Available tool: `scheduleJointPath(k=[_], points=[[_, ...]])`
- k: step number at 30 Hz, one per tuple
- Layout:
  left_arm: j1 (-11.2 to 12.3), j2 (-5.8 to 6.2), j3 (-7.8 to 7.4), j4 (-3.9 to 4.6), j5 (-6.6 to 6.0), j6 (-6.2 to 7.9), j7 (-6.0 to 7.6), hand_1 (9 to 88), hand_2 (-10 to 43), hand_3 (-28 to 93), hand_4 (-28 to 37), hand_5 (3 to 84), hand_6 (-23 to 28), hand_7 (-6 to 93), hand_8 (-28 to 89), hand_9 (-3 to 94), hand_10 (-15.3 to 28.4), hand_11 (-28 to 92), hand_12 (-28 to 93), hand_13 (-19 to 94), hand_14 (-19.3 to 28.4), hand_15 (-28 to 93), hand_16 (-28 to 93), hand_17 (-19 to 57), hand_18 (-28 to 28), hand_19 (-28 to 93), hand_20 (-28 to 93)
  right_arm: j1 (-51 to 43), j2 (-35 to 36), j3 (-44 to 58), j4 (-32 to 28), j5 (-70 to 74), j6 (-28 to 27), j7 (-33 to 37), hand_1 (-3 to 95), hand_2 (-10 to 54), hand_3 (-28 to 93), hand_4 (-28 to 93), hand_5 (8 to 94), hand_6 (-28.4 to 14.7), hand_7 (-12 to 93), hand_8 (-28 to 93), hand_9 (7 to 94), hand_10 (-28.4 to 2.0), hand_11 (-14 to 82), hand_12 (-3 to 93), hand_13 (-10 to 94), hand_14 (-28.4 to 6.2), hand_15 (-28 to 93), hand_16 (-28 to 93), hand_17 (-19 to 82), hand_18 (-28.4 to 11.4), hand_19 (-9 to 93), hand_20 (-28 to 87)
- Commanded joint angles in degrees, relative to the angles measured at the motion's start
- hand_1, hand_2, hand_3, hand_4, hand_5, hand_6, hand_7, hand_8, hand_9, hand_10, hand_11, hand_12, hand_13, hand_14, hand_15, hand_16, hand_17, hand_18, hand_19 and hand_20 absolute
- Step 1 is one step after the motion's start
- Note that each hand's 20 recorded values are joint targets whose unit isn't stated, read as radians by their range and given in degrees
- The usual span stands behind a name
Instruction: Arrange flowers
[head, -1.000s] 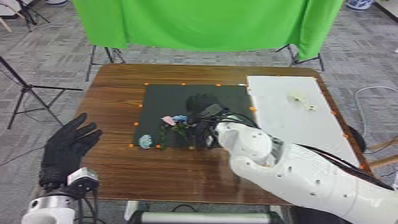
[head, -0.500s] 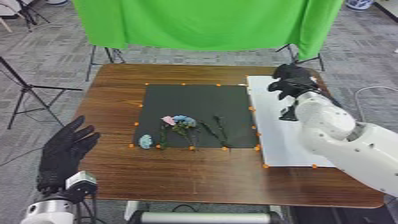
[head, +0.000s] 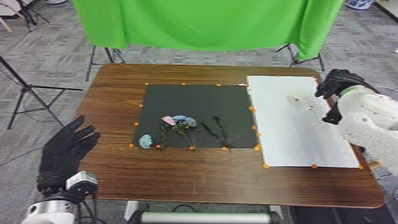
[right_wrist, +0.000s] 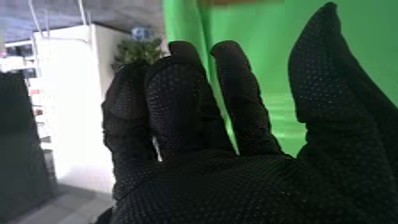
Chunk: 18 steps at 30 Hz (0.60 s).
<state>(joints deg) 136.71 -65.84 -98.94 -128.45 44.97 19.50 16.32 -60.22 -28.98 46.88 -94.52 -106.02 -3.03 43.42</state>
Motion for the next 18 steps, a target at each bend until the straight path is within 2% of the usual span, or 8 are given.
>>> scheduleJointPath(k=[1,7,9,11,18], points=[[0.1,-0.36,0.61,0.04,-0.21,0.06,0.21,23.5,5.1,83,-22.6,38.8,9.9,17.5,-11,36.5,19.6,31,10,28,26.3,55,-9,-6.9,24.8,60,20,-0.5,-1.5,-2.2,1.0,-1.1,-1.3,-0.7,27.8,-6.7,93,-26,46.5,-5.9,21,-15,47.5,-17.6,19.7,13.7,64,-9.3,89,7,25,-22.6,92,28],[-0.2,-0.38,0.68,0.22,-0.17,-0.14,0.10,23.6,5.0,83,-22.5,38.7,9.8,17.5,-11,36.5,19.5,31,10,28,26.3,55,-9,-6.9,24.7,60,20,0.0,-2.1,-3.5,1.6,-0.9,-1.8,-0.1,27.8,-6.7,93,-27,46.6,-5.7,21,-15,47.6,-17.5,19.7,13.7,63,-9.2,89,7,25,-22.6,92,28],[-0.4,-0.46,0.72,0.18,0.00,-0.13,-0.23,23.5,4.9,83,-22.5,38.8,9.9,17.5,-11,36.5,19.6,31,10,28,26.3,55,-9,-6.9,24.7,60,20,-0.6,-2.4,-3.1,1.6,-0.7,-3.2,0.2,28.0,-6.8,93,-27,46.6,-5.6,21,-15,47.6,-17.5,19.6,13.6,63,-9.2,89,7,25,-22.5,92,28],[-0.1,-0.35,0.75,0.13,-0.16,-0.11,0.13,23.5,4.9,83,-22.6,38.8,9.9,17.5,-11,36.5,19.6,31,10,28,26.2,55,-9,-6.9,24.7,60,20,-1.4,-2.8,-2.4,1.7,-1.3,-4.7,-0.2,28.5,-6.9,93,-27,46.6,-5.5,21,-16,47.6,-17.4,19.5,13.6,63,-9.3,88,7,25,-22.5,92,28],[-0.4,-0.46,0.59,0.12,0.12,-0.37,-0.04,23.6,4.8,83,-22.6,38.8,9.9,17.5,-11,36.5,19.6,31,10,28,26.2,55,-9,-6.8,24.7,60,20,-3.2,-4.0,-1.3,1.9,-1.2,-6.9,0.5,29.0,-7.3,93,-27,46.5,-5.3,21,-16,47.4,-17.0,18.7,13.4,63,-9.3,88,7,25,-22.4,92,27]])
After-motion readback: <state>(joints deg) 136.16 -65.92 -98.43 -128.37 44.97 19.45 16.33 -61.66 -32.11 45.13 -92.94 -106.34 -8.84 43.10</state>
